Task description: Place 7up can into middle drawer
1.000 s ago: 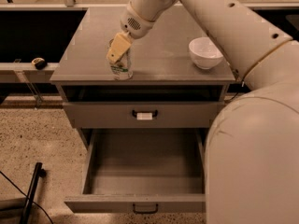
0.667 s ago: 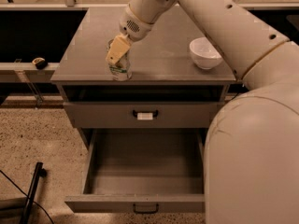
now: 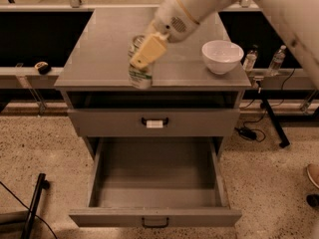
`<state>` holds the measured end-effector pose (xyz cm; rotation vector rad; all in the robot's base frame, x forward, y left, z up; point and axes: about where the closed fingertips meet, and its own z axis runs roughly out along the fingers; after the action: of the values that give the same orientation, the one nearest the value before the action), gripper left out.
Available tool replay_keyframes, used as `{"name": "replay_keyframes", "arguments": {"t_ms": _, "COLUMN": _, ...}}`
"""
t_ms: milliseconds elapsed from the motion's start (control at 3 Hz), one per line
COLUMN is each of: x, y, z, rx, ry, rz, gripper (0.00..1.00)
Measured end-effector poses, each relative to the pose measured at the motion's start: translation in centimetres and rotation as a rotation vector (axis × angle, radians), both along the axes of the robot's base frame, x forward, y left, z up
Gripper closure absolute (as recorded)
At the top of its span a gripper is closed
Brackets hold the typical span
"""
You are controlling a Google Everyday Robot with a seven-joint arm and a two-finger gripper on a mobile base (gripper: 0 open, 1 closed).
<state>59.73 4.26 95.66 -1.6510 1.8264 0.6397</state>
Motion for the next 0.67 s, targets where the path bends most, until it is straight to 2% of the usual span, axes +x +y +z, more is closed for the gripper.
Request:
{"name": "replay_keyframes", "arguments": {"t_ms": 333, "x": -1.19, "y": -3.81, "z": -2.26, "rx": -0.023, "ry": 0.029, "rz": -0.033, "gripper": 1.00}}
{"name": "replay_keyframes", "arguments": {"t_ms": 667, "x": -0.66, "y": -3.49, "z": -3.09, "rx": -0.037, "ry": 0.033, "rz": -0.040, "gripper": 1.00}}
